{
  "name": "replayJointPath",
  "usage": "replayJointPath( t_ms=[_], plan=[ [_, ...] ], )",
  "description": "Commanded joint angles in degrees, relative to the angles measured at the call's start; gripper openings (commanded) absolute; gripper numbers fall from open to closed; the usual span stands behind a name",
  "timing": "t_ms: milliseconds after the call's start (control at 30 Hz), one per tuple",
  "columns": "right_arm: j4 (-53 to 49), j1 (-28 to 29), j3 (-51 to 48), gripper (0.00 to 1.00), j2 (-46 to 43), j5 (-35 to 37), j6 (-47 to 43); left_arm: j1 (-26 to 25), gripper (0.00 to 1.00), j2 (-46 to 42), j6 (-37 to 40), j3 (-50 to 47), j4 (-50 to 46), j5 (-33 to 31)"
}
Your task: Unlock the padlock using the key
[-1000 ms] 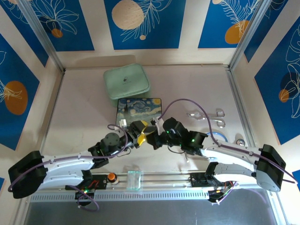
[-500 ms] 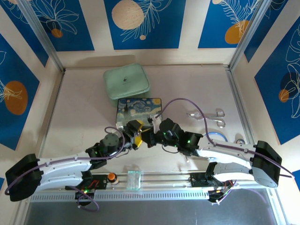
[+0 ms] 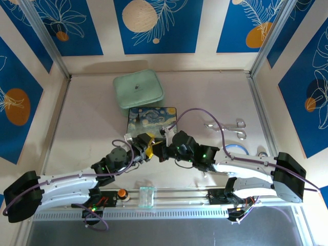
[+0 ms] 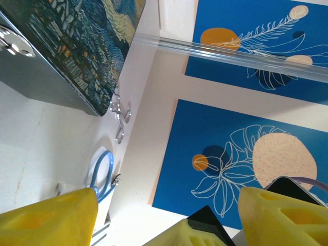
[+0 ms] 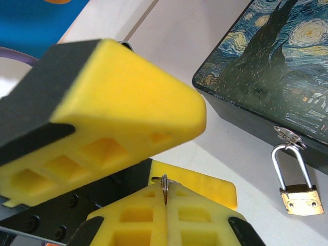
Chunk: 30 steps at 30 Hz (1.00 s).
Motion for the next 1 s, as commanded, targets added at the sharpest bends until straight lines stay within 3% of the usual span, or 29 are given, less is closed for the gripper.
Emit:
replayJointPath(
  t_ms=[0, 400, 733, 967],
  plan=[
    [0.3, 0.3, -0.8, 0.0, -1.3, 1.5, 0.6, -0.3, 0.69, -1.0, 0.5, 1.1, -3.3, -1.2],
    [-0.6, 0.2, -1.3, 0.0, -1.8, 0.4, 0.8, -0.1, 0.46, -1.8, -0.3, 0.2, -5.3, -2.2],
    [-0.2, -0.3, -2.5, 0.0, -2.8, 0.4, 1.0, 0.1, 0.41, -4.4, -0.4, -0.5, -8.0, -3.6],
    [1.4, -0.2, -2.7, 0.0, -2.0, -0.7, 0.9, 0.3, 0.27, -3.6, -0.4, -0.5, -7.3, -3.3]
  ],
)
